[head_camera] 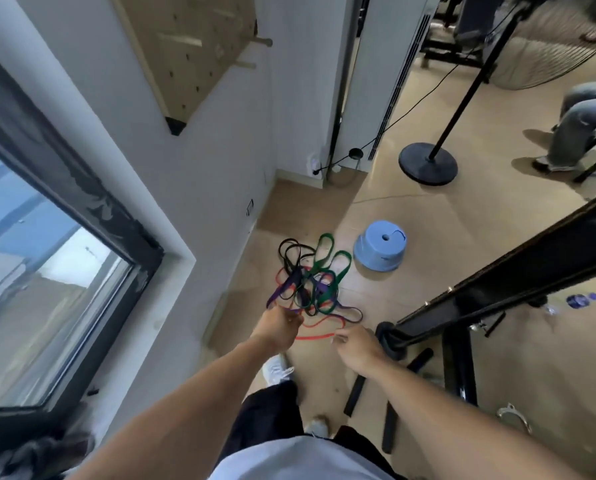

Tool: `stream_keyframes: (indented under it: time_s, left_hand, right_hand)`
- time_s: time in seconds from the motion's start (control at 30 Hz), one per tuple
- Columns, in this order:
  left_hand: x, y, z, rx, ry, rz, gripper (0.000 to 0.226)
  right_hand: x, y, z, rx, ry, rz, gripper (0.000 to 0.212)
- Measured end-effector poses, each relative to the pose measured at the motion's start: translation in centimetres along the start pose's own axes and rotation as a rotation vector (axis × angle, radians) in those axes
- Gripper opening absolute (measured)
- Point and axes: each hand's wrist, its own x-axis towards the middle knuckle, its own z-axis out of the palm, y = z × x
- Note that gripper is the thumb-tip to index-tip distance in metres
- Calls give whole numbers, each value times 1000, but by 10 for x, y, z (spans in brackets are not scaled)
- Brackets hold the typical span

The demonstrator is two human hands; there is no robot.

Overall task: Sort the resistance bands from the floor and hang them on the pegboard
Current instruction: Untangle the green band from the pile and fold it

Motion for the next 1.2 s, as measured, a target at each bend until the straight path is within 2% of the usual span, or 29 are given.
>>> stream_keyframes:
  time_s: [0.33, 0.4, 0.47, 0.53, 0.7, 0.77, 1.0, 1.1, 1.2]
  left_hand:
    - [156, 50, -40, 45, -85, 12, 30]
    - [183, 60, -52, 52, -117, 42, 28]
    - [205, 69, -65, 80, -135, 56, 32]
    - [225, 74, -76, 86, -119, 55, 31]
    - [266, 81, -93, -3, -90, 20, 32]
    - [280, 85, -97, -41, -77, 13, 34]
    - [327, 103, -100, -155, -48, -67, 31]
    - [343, 110, -102, -221, 23, -145, 28]
    - [357, 116, -99, -313, 123, -273, 24]
  right_hand:
    - [131, -19, -83, -51, 30, 76, 28]
    - [154, -30, -102, -45, 49, 112, 33]
    - [173, -41, -117, -20, 42, 130, 27]
    - [187, -54, -131, -8, 47, 135, 33]
    - [228, -73, -159, -37, 27, 101, 28]
    - [247, -76, -169, -39, 34, 95, 33]
    - [304, -90, -213, -110, -76, 42, 30]
    - [339, -93, -230, -208, -178, 8, 30]
    - [383, -92, -244, -370, -256, -65, 38]
